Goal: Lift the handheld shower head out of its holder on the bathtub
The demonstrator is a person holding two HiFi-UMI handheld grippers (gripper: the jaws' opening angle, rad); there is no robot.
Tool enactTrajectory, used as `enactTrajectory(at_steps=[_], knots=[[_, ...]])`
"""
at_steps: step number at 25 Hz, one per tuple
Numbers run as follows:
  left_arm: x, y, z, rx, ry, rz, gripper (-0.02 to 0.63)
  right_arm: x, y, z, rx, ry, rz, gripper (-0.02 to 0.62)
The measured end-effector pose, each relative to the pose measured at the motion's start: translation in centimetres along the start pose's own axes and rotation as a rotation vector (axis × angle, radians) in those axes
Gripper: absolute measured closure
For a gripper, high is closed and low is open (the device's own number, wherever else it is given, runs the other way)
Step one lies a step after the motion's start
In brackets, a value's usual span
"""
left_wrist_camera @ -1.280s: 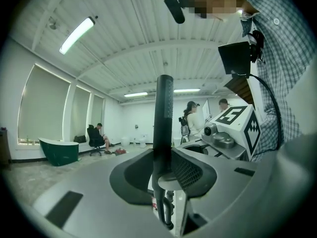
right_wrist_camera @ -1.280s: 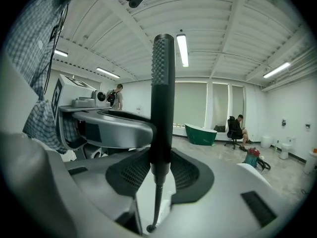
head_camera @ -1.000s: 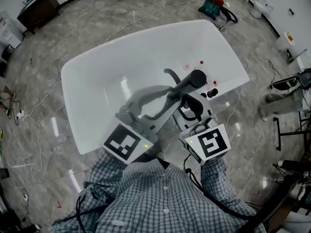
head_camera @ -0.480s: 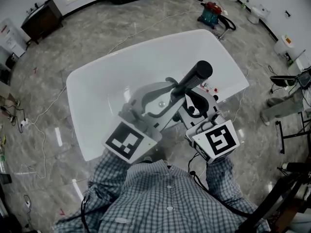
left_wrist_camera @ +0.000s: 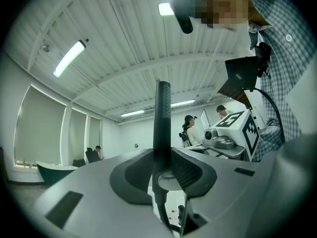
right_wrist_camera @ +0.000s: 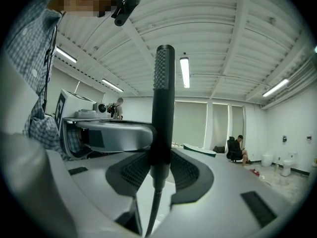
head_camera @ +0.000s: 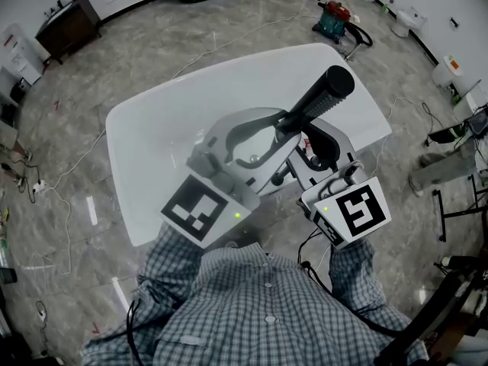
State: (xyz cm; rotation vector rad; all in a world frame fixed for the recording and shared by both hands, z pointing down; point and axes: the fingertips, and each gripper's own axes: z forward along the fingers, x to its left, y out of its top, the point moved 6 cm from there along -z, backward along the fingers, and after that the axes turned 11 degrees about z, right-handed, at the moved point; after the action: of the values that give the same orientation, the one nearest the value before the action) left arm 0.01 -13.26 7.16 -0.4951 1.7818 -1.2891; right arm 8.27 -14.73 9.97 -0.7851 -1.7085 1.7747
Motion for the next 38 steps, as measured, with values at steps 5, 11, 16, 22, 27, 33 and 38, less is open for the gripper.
enactTrajectory(at_steps=[5, 11, 16, 22, 27, 33, 38], knots=[[-0.1, 0.2, 0.0, -0.011, -0.004, -0.012, 0.512, 0.1, 0.1, -0.3, -0.012, 0.004, 0.008, 0.472], [-0.3, -0.1, 0.0, -0.012, -0.008, -0.020, 0.512, 0.0, -0.3, -0.3, -0.010, 0.001, 0.014, 0.472], [-0.2, 0.0, 0.0, -0.012, -0.008, -0.032, 0.512, 0.0, -0.2, -0.4, -0.008, -0.001, 0.019, 0.472], [-0.2, 0.3, 0.0, -0.011, -0.004, -0.040, 0.512, 0.1, 0.1, -0.5, -0.010, -0.002, 0.028, 0.472], [-0.2, 0.4, 0.0, -0.004, -0.004, -0.029, 0.512, 0.2, 0.2, -0.4, -0.013, -0.001, 0.025, 0.472], [-0.5, 0.6, -0.4, 0.000, 0.000, -0.027, 0.512, 0.6, 0.1, -0.6, -0.017, 0.004, 0.028, 0.472], [-1.1, 0.7, -0.8, -0.002, 0.000, -0.029, 0.512, 1.1, -0.1, -1.1, -0.018, 0.006, 0.028, 0.472]])
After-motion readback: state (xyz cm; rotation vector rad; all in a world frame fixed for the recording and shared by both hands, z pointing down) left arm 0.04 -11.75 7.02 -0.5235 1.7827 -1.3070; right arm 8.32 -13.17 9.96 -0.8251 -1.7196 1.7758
